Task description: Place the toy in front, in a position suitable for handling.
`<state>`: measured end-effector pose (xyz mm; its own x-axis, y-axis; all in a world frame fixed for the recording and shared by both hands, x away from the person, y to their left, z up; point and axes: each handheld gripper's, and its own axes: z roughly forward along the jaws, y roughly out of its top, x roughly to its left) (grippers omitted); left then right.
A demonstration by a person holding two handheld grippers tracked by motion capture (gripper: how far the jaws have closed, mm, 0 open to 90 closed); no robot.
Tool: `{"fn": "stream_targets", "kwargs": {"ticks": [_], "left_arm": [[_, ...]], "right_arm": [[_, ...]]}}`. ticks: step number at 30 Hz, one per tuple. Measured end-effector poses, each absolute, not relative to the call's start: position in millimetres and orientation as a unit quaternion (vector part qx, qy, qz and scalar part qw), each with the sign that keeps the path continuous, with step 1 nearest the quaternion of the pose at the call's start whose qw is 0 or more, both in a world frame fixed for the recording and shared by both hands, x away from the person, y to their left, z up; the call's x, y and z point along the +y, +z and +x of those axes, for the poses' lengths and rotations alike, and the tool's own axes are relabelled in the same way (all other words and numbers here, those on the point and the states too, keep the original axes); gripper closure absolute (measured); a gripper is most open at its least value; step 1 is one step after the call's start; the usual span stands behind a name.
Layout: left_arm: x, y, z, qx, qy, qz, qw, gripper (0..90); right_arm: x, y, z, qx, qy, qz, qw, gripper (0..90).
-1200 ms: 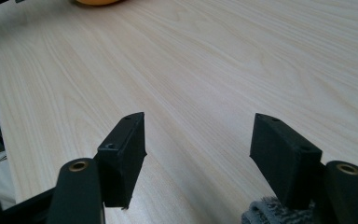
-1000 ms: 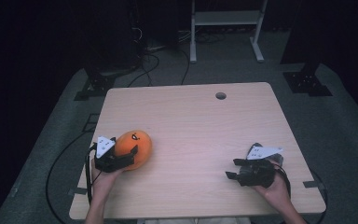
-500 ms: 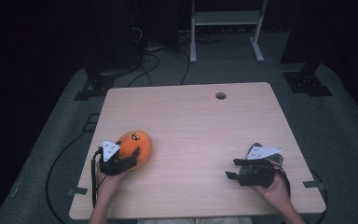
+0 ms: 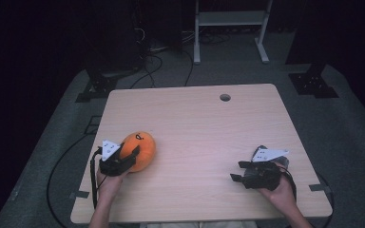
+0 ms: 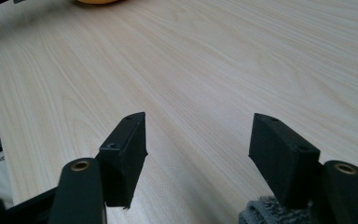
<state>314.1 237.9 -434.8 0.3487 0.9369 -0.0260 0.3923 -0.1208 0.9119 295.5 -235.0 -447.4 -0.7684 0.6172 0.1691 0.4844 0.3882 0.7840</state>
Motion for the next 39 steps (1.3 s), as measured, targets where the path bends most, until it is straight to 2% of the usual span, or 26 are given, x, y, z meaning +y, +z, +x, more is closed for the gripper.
{"fn": "stream_targets", "kwargs": {"ticks": [7, 13, 19, 23, 28, 34, 36, 37, 39], "left_arm": [[241, -427, 308, 0.489, 0.273, 0.650, 0.514, 46.6], [224, -418, 303, 0.463, 0.258, 0.660, 0.533, 45.9], [177, -410, 306, 0.401, 0.239, 0.706, 0.533, 45.3], [143, -410, 307, 0.362, 0.222, 0.733, 0.532, 44.4], [100, -418, 314, 0.324, 0.190, 0.766, 0.522, 43.3], [73, -431, 318, 0.303, 0.163, 0.786, 0.514, 42.5], [68, -435, 317, 0.296, 0.160, 0.787, 0.517, 40.4], [69, -436, 316, 0.295, 0.159, 0.786, 0.519, 38.9], [71, -437, 315, 0.286, 0.159, 0.793, 0.514, 32.8]], "right_arm": [[-238, -444, 294, 0.829, 0.440, 0.334, 0.089, 35.3], [-252, -434, 291, 0.806, 0.468, 0.347, 0.103, 35.4], [-273, -423, 295, 0.789, 0.469, 0.372, 0.141, 35.5], [-289, -422, 301, 0.780, 0.452, 0.401, 0.163, 40.5], [-305, -429, 309, 0.776, 0.422, 0.439, 0.163, 43.9], [-302, -438, 319, 0.792, 0.377, 0.455, 0.156, 47.9], [-298, -444, 321, 0.801, 0.355, 0.456, 0.154, 48.0], [-296, -452, 324, 0.808, 0.340, 0.462, 0.138, 48.1], [-293, -458, 326, 0.816, 0.320, 0.462, 0.134, 47.6]]}}
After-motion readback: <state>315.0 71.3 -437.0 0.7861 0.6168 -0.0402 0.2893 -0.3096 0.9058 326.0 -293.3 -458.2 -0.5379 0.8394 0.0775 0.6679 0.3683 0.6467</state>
